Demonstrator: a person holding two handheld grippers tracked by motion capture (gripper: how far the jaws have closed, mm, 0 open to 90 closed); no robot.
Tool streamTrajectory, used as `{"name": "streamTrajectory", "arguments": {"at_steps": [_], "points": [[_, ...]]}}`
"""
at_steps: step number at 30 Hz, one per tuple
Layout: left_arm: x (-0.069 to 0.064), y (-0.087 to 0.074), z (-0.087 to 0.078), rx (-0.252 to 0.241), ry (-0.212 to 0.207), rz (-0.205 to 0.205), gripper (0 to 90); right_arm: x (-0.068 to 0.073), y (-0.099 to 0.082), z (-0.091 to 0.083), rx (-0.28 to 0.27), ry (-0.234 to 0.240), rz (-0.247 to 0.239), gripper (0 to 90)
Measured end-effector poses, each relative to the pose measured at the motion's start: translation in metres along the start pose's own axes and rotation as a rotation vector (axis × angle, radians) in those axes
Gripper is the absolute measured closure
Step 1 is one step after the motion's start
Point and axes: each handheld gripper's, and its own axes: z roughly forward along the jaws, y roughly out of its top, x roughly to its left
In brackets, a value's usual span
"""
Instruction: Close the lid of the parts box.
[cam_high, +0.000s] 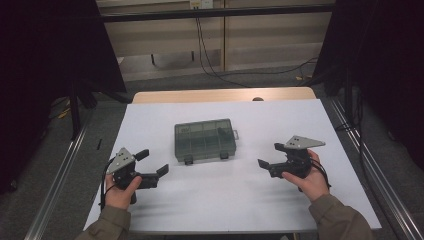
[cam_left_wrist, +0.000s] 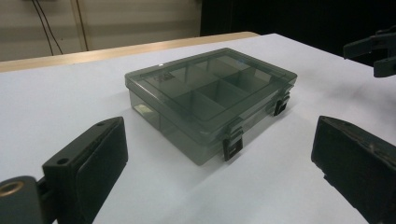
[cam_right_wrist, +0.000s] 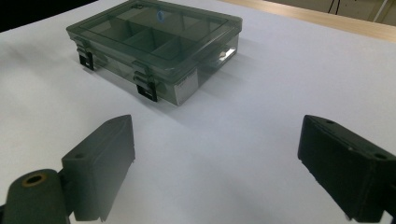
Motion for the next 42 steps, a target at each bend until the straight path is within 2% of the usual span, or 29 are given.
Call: {"name": "streamTrajectory", "arguments": {"at_steps": [14,24,42], "points": [[-0.001,-0.001,-0.001,0.001,-0.001,-0.004,4.0,-0.007,-0.009,-0.020,-0.032,-0.024,0.022,10.5],[-0.001,-0.005,-0.004,-0.010,-0.003,-0.018,4.0,-0.009,-0.015,-0.027,-0.031,-0.029,0.026,10.5],[-0.001,-0.008,-0.012,-0.021,-0.007,-0.009,3.9,-0.012,-0.024,-0.040,-0.048,-0.053,0.039,10.5]]}}
